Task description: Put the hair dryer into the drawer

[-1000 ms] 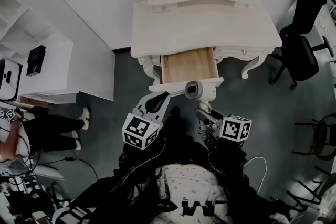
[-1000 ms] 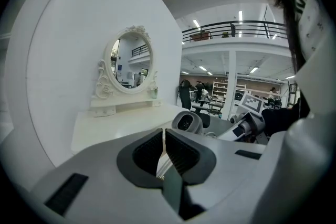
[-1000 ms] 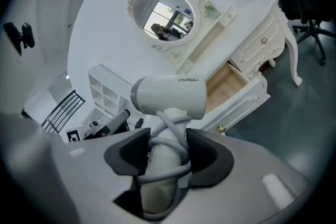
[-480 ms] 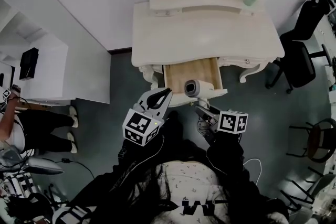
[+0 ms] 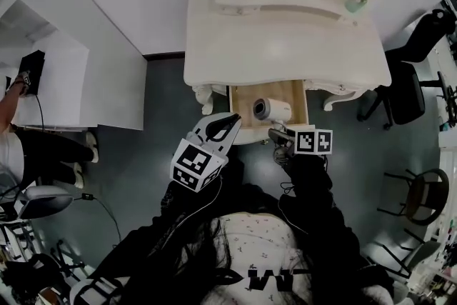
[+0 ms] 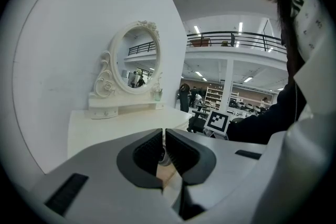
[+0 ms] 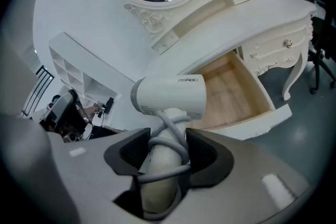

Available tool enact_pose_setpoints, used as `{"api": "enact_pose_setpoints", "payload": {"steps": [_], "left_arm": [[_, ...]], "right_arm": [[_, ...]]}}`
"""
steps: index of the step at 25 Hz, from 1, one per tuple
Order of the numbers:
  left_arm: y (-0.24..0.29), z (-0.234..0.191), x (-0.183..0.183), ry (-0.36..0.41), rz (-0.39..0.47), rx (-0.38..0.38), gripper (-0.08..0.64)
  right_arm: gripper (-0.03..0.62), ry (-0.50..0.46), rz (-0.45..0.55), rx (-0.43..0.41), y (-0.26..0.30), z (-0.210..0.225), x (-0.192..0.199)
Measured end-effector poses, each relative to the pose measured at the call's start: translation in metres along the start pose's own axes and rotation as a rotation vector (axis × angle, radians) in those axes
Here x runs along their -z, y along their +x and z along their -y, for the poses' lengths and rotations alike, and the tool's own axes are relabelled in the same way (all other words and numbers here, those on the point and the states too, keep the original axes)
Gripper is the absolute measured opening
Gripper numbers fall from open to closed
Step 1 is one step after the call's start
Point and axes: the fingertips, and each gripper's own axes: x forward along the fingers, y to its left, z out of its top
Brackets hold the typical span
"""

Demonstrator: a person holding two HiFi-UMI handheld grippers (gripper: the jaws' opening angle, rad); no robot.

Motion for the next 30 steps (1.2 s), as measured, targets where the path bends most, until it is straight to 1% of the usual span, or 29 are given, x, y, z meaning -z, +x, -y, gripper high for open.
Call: {"api": "enact_pose_setpoints", "payload": {"steps": [4, 9, 12, 17, 22, 26, 30], "left_arm": [[0.001, -0.006, -0.001, -0.006, 0.000, 0.015, 0.002], [-0.001, -0.022, -0.003, -0.006, 0.001, 0.023, 0.002], [-0.003, -0.037, -0.006, -0.002, -0.003, 0.018, 0.002], [-0.007, -0.060, -0.012, 0.014, 0.001, -0.006, 0.002], [-0.010, -0.073, -0.009, -0.023, 0.004, -0.063, 0.002], [-0.007, -0.072, -0.011, -0.033, 0.006, -0.104, 0.002], [-0.007, -0.070, -0.014, -0.060, 0.019, -0.164, 0.002]], "right_arm": [[0.224, -0.034, -0.068, 0.069, 0.013, 0.016, -0.007], [0.224, -0.072, -0.140, 0.128, 0.031, 0.030, -0.017], [0.224, -0.099, -0.186, 0.163, 0.040, 0.039, -0.022], [0.224, -0.171, -0.262, 0.217, 0.049, 0.050, -0.031], [0.224, -0.244, -0.329, 0.219, 0.057, 0.053, -0.035], [0.224, -0.290, -0.379, 0.197, 0.062, 0.055, -0.040], [0.224, -0.348, -0.442, 0.179, 0.067, 0.055, -0.041]]}}
